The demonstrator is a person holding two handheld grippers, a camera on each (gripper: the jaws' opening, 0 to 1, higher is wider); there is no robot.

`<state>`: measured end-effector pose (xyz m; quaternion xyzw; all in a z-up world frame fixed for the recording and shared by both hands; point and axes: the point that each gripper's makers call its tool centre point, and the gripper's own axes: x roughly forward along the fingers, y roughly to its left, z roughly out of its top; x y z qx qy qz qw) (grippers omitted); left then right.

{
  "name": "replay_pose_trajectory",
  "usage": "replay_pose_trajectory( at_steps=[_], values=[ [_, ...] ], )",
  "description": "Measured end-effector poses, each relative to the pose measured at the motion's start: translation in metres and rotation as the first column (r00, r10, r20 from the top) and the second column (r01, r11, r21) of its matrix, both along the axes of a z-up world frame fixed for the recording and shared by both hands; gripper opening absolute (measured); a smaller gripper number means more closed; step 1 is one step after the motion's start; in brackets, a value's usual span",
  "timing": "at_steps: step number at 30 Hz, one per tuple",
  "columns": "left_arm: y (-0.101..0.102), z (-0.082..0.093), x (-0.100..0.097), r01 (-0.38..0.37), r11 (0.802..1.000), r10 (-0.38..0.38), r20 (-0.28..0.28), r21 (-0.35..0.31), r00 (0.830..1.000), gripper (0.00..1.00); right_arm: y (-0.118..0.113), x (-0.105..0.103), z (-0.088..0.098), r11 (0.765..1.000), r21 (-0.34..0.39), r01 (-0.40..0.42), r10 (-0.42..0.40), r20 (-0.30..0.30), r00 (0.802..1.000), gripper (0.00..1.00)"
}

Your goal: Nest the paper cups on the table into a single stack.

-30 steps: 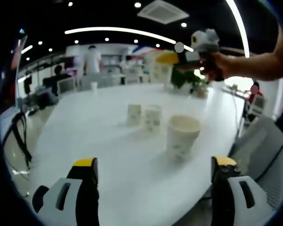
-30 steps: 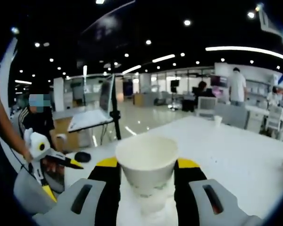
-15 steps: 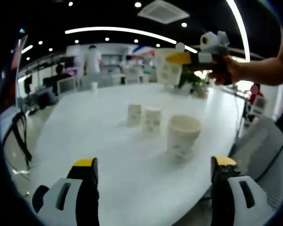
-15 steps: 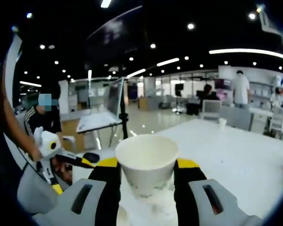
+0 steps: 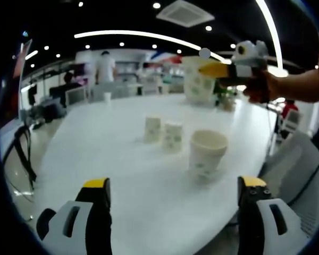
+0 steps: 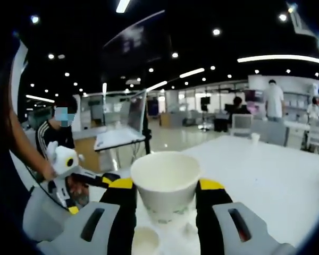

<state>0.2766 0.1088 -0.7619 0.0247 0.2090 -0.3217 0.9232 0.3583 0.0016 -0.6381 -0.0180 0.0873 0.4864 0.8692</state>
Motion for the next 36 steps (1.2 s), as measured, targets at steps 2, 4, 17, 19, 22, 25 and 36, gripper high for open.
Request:
replay_pose_trajectory(
  at_steps=[2,4,17,19,22,25,36],
  values=[
    [0.000,0.000,0.000,0.000,1.000,0.000,0.000,0.000,1.000,0.99,0.000,-0.003,0.001,1.000,0.006,0.000,0.000,-0.001,1.000,0.40],
    [0.000,0.000,0.000,-0.001,1.000,0.001,0.000,0.000,1.000,0.99,0.000,-0.005,0.003,1.000,0.014,0.002,-0.002,0.000,1.000,0.40],
    [0.000,0.000,-0.002,-0.003,1.000,0.003,0.001,-0.001,1.000,0.99,-0.002,-0.022,0.009,0.999,0.030,-0.022,0.021,0.011,1.000,0.40],
    [0.000,0.000,-0.002,-0.003,1.000,0.003,0.001,-0.001,1.000,0.99,-0.002,-0.026,0.010,0.999,0.025,-0.028,0.028,0.018,0.999,0.40],
    [0.001,0.000,-0.002,-0.005,1.000,0.005,0.001,-0.002,1.000,0.99,-0.003,-0.030,0.015,0.998,0.050,-0.029,0.029,0.012,1.000,0.40],
    [0.001,0.000,-0.002,-0.006,1.000,0.006,0.002,-0.003,1.000,0.99,-0.005,-0.034,0.016,0.998,0.056,-0.031,0.031,0.006,1.000,0.40],
    [0.002,0.000,-0.001,-0.010,1.000,0.010,0.002,-0.001,1.000,0.99,-0.007,-0.049,0.022,0.994,0.111,-0.013,0.016,-0.025,1.000,0.40]
  ],
)
